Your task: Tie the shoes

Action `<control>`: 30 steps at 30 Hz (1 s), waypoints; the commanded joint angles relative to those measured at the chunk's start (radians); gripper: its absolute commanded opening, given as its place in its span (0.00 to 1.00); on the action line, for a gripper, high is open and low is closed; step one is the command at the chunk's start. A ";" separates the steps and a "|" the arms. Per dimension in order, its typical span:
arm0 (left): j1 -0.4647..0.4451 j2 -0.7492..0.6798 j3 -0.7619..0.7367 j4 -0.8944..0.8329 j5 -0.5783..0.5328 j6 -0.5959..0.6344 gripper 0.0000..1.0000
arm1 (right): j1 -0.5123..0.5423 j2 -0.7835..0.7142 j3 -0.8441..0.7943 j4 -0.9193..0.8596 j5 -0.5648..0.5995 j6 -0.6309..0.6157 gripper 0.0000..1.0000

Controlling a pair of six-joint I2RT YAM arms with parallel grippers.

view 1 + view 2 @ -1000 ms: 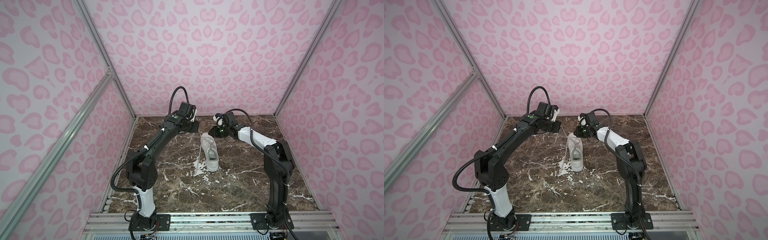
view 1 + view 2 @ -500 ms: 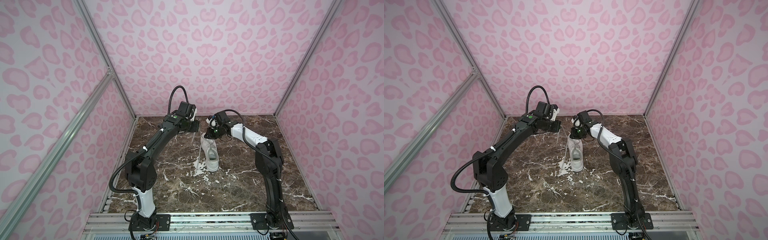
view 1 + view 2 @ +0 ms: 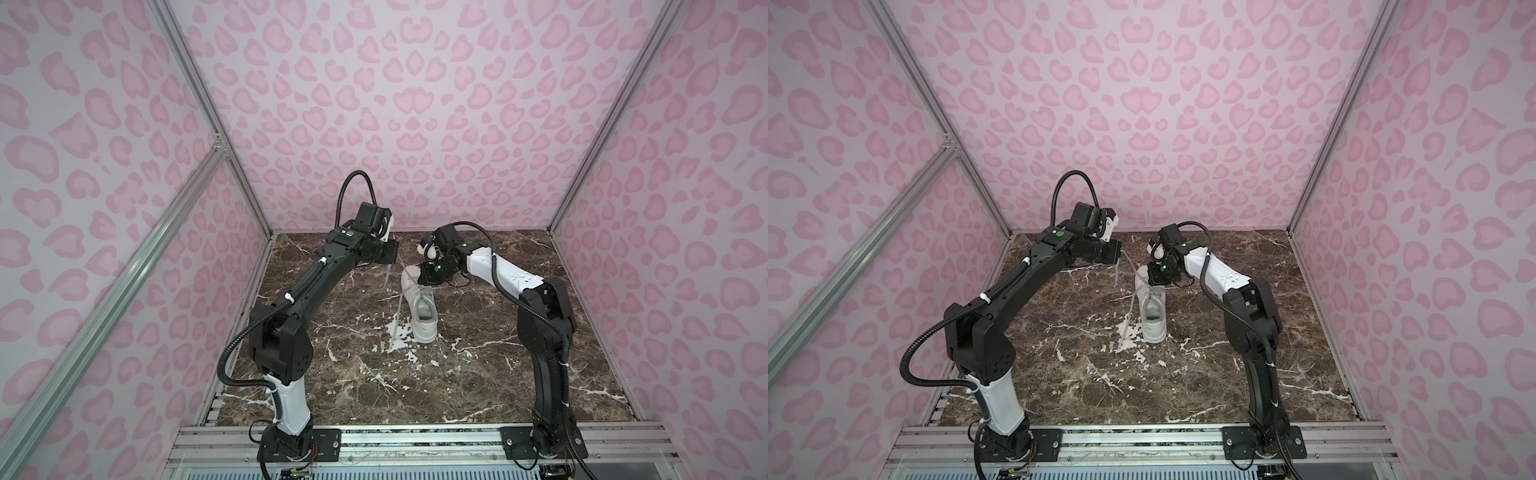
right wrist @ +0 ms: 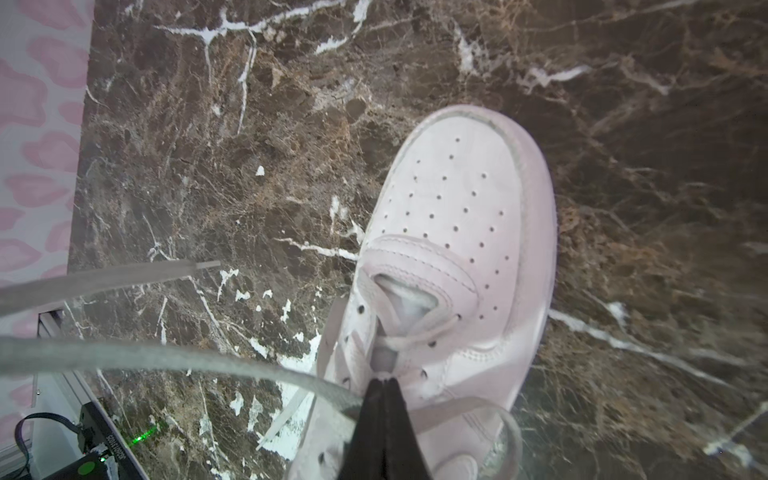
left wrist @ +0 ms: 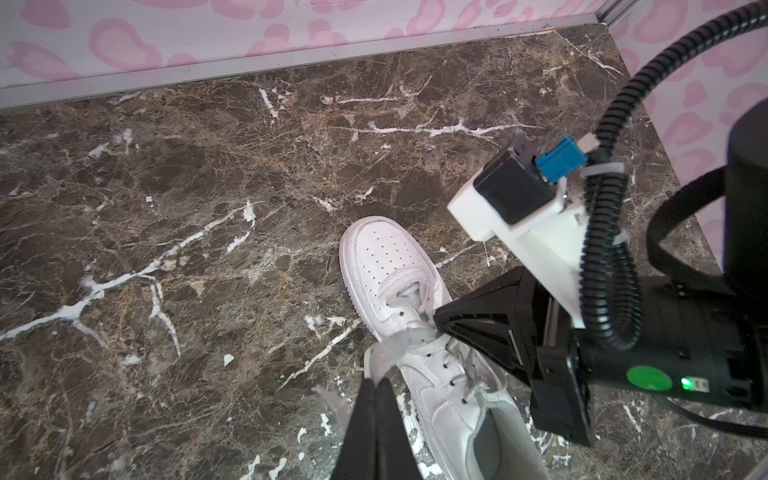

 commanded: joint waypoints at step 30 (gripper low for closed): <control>0.063 0.181 -0.049 -0.074 -0.017 0.264 0.46 | -0.109 -0.171 -0.173 -0.004 -0.037 -0.013 0.18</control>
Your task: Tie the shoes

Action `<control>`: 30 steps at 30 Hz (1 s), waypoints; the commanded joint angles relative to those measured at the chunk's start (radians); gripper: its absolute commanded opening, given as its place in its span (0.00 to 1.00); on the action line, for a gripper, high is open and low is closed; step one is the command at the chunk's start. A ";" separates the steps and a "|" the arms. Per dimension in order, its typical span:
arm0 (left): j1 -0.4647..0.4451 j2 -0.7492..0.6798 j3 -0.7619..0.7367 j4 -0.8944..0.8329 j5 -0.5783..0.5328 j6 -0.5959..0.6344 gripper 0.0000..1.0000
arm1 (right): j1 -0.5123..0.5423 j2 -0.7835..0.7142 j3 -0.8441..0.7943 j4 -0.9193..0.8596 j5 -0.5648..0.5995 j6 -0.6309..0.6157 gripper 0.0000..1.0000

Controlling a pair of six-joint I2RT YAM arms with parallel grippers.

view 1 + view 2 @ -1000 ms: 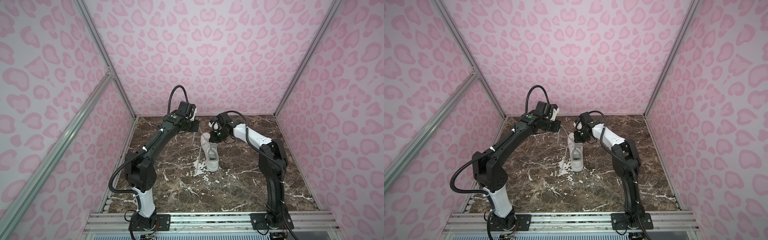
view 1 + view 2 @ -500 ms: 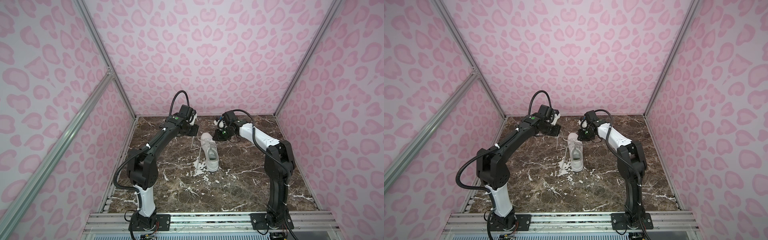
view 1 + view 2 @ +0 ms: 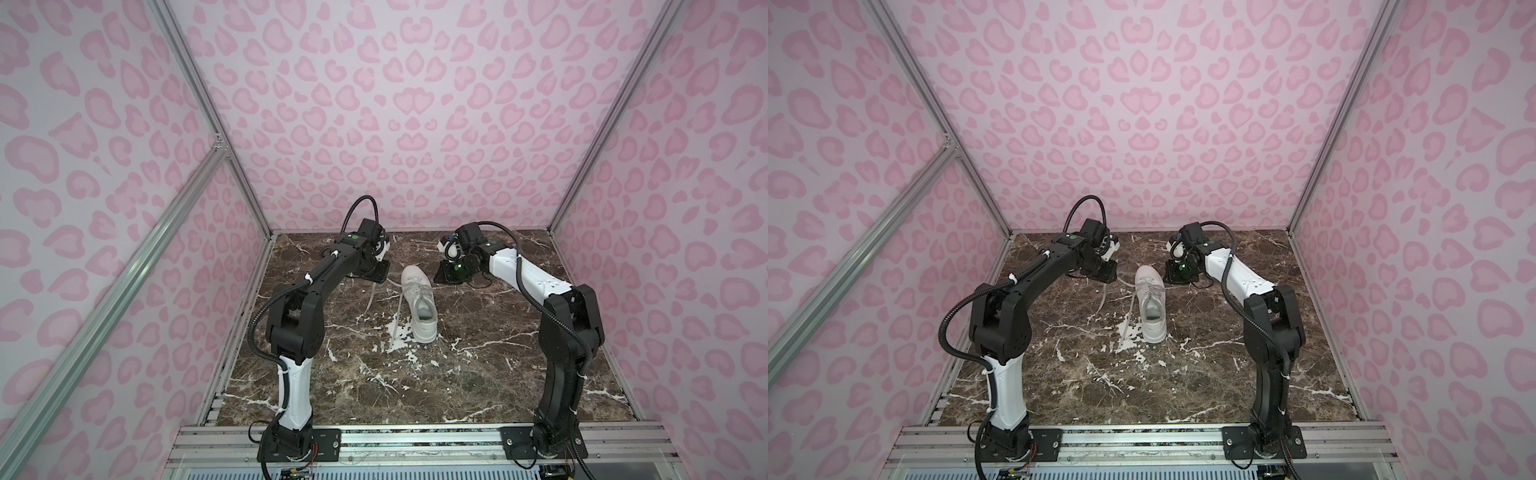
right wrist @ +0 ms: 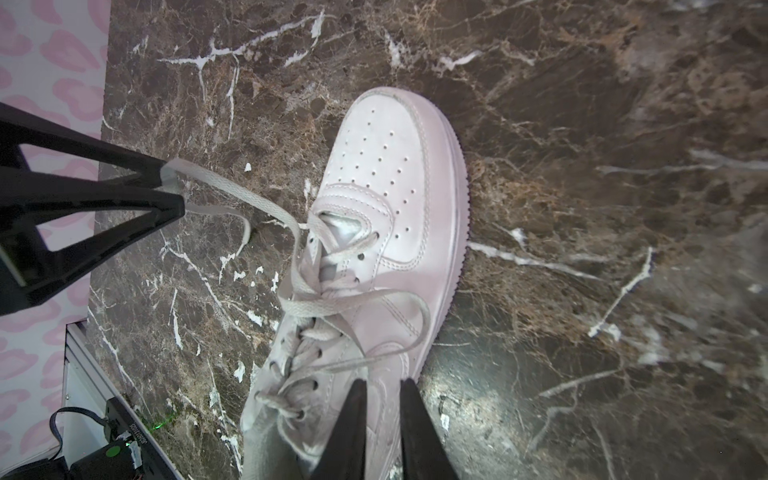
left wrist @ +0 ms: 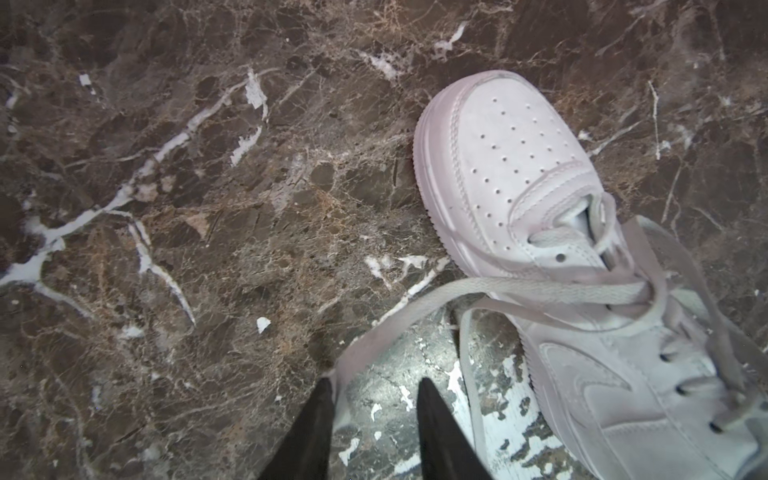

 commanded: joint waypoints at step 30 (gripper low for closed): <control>-0.018 -0.045 -0.277 0.408 0.051 0.337 0.52 | -0.057 -0.090 -0.054 -0.087 0.017 -0.022 0.19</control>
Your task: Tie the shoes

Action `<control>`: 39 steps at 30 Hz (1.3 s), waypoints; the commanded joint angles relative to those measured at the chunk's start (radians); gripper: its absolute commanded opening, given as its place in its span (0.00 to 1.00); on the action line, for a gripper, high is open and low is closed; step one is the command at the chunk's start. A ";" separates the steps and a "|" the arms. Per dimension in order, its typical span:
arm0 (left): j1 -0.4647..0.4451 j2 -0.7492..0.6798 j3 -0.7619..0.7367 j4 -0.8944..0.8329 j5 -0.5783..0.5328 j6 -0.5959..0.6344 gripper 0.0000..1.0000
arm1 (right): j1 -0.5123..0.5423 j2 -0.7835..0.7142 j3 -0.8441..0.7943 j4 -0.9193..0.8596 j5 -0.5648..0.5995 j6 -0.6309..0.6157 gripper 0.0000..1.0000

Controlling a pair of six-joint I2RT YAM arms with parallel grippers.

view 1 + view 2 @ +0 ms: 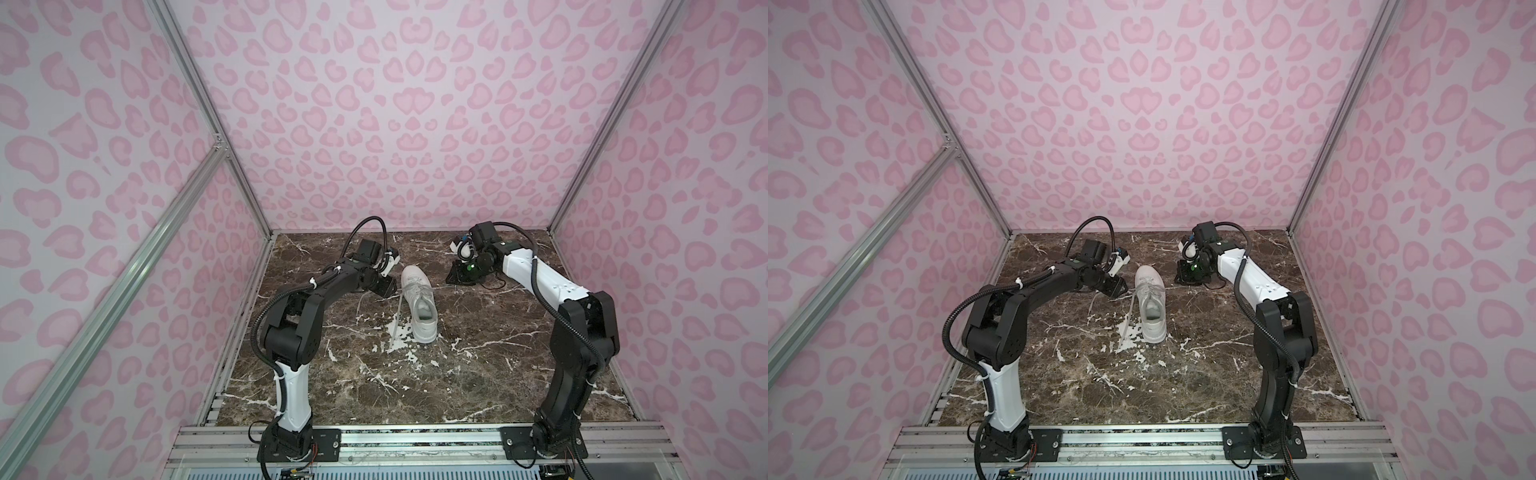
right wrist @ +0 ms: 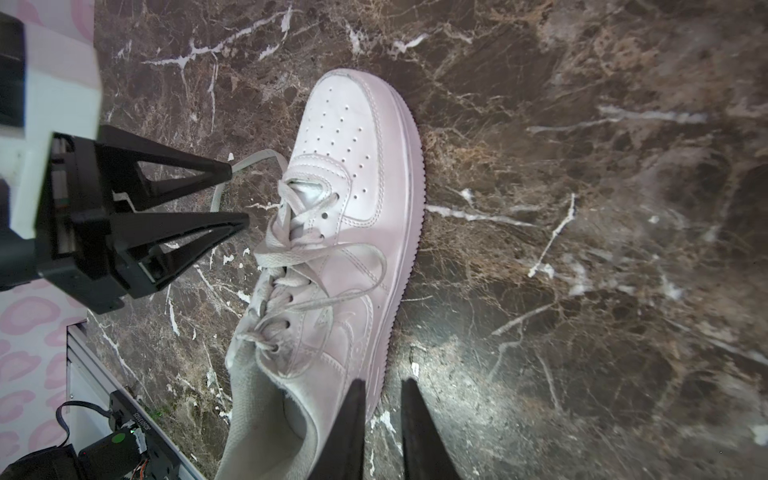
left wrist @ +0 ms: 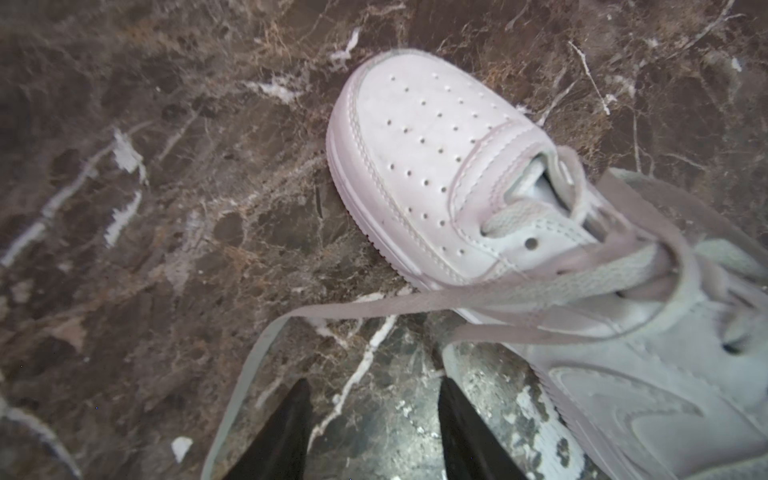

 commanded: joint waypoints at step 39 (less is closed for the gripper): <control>-0.007 0.153 0.141 -0.093 0.091 0.772 0.41 | -0.133 -0.095 -0.110 -0.047 -0.002 -0.054 0.18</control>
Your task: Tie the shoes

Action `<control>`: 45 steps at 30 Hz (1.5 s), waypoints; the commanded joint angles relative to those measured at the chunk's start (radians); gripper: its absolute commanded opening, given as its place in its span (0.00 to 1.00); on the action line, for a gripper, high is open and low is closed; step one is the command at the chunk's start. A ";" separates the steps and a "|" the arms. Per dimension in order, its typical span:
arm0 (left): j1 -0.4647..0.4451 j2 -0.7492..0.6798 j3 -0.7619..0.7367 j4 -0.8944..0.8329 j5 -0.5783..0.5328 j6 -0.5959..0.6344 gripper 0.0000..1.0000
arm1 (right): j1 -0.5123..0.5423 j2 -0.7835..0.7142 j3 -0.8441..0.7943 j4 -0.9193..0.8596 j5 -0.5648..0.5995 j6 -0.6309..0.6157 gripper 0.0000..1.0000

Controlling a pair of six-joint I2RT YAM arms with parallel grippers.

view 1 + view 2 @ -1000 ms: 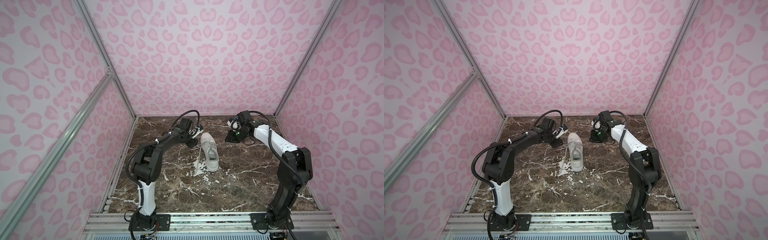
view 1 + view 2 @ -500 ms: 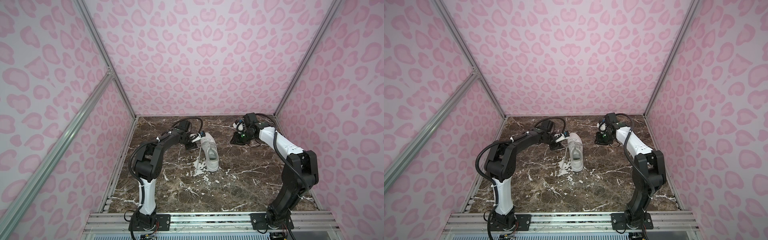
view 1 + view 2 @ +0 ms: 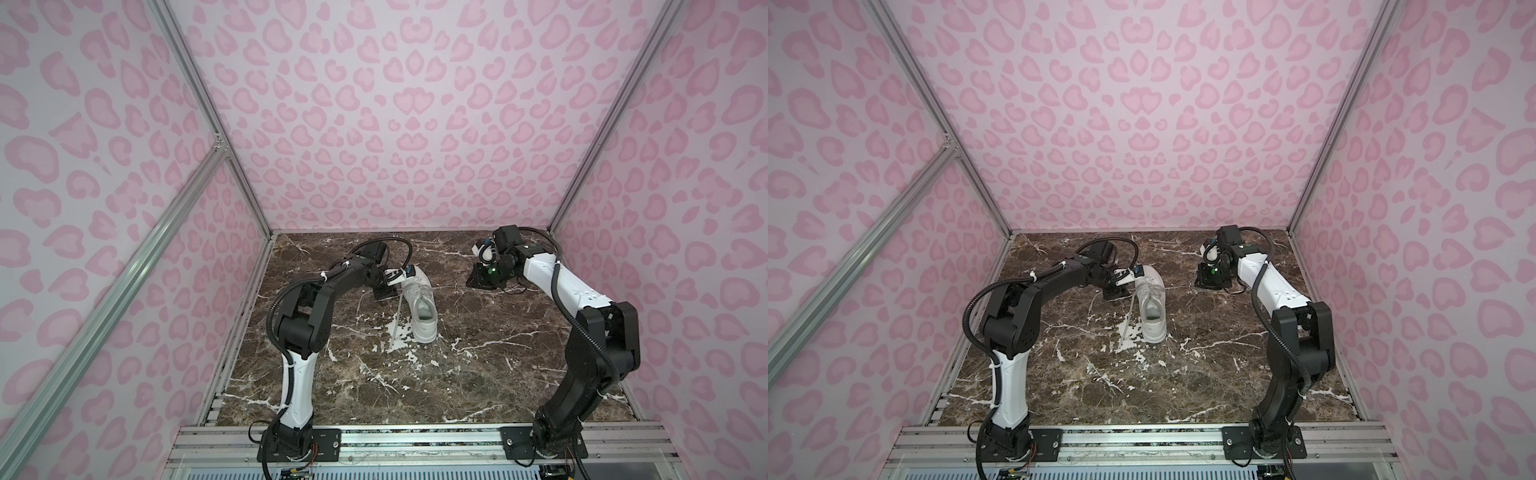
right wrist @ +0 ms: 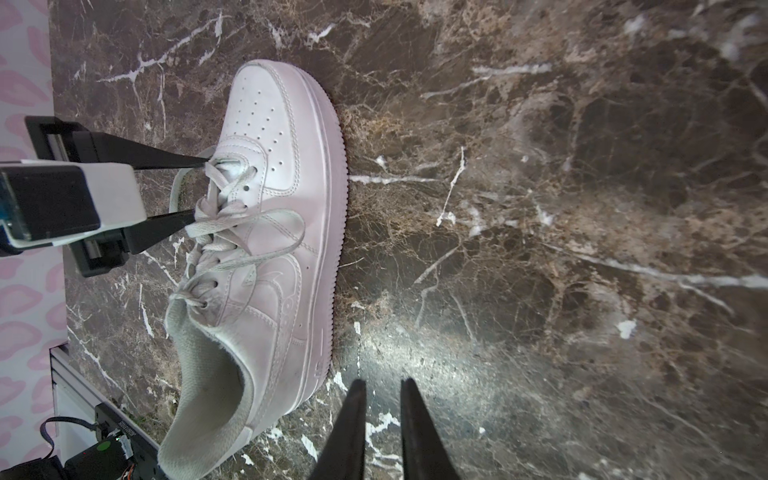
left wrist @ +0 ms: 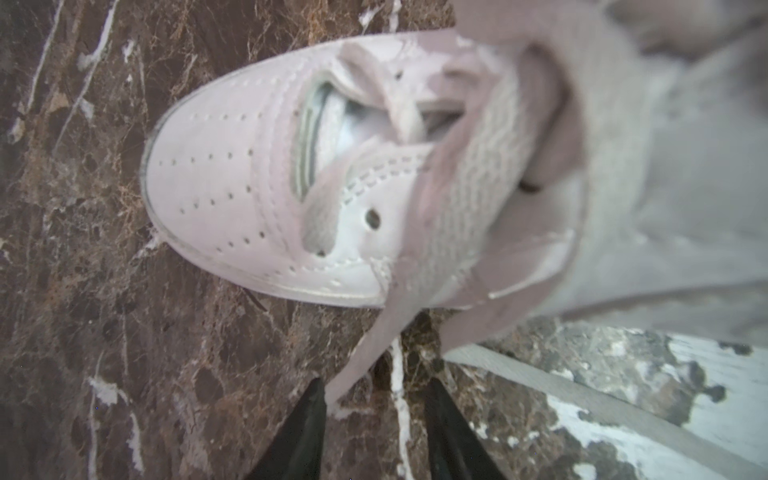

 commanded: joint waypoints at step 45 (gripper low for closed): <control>-0.098 -0.193 0.051 -0.104 -0.110 0.102 0.03 | 0.111 0.043 -0.325 0.637 -0.312 0.441 0.17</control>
